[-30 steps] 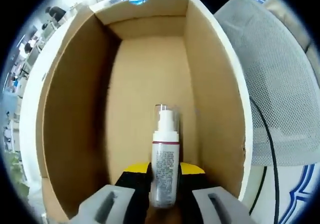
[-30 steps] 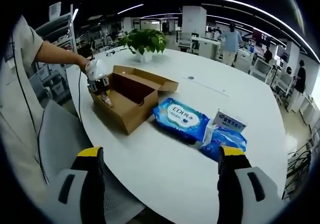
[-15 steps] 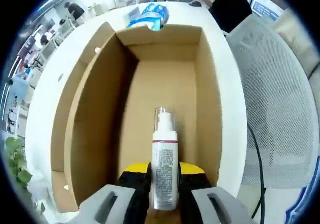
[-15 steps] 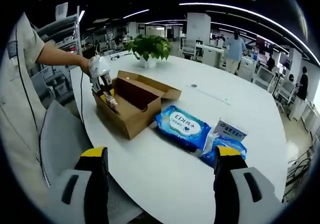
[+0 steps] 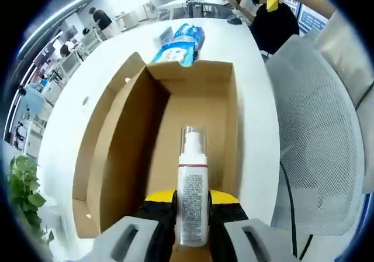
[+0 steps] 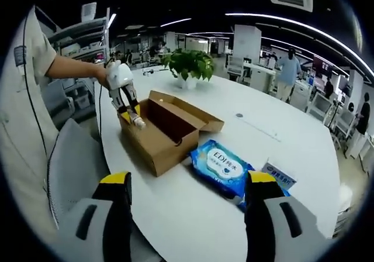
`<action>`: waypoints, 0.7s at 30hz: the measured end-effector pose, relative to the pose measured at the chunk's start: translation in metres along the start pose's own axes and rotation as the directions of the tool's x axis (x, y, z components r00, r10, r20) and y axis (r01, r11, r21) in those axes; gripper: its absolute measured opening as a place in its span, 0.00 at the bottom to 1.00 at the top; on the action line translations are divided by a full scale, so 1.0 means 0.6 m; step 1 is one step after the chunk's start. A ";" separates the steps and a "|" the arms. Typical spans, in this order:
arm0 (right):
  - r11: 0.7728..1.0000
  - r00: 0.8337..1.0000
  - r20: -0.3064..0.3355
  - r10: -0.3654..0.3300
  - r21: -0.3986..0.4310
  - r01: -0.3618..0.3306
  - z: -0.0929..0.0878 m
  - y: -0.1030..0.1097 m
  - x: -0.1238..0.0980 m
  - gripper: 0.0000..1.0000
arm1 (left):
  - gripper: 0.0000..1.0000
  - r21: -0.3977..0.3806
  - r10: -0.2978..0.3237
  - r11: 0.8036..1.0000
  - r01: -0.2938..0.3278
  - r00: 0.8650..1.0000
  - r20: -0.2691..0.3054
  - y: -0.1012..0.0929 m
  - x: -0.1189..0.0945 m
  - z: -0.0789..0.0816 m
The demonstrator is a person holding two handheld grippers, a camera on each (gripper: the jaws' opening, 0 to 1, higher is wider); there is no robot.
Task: Operate the shoe box by opening the lid, removing the specified soft item, and placing it in the target area until the item is outside and the box remains undamaged.
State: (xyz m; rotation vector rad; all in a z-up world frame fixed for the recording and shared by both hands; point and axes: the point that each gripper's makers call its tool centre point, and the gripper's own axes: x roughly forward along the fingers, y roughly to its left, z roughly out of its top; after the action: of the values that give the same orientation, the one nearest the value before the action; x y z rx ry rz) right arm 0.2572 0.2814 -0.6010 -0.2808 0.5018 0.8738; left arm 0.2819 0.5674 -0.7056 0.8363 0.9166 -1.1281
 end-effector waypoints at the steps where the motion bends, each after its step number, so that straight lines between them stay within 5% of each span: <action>1: 1.000 1.000 0.005 0.006 -0.005 -0.006 0.002 0.001 0.002 0.71 | 0.19 -0.002 0.003 1.000 -0.002 1.000 0.008 -0.002 -0.003 0.005; 12: 0.996 0.996 0.054 0.074 -0.047 -0.071 0.033 0.020 0.030 0.63 | 0.19 -0.021 0.031 0.999 -0.028 0.993 0.116 -0.017 -0.035 0.062; 21: 0.985 0.985 0.098 0.145 -0.108 -0.134 0.063 0.051 0.045 0.52 | 0.19 -0.023 0.026 1.000 -0.021 0.974 0.226 -0.045 -0.064 0.116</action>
State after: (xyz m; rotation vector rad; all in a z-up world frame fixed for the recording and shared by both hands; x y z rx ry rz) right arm 0.2593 0.3344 -0.5839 -0.2928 0.3826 1.0468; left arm 0.2612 0.5128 -0.6452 0.6840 0.7259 -1.1647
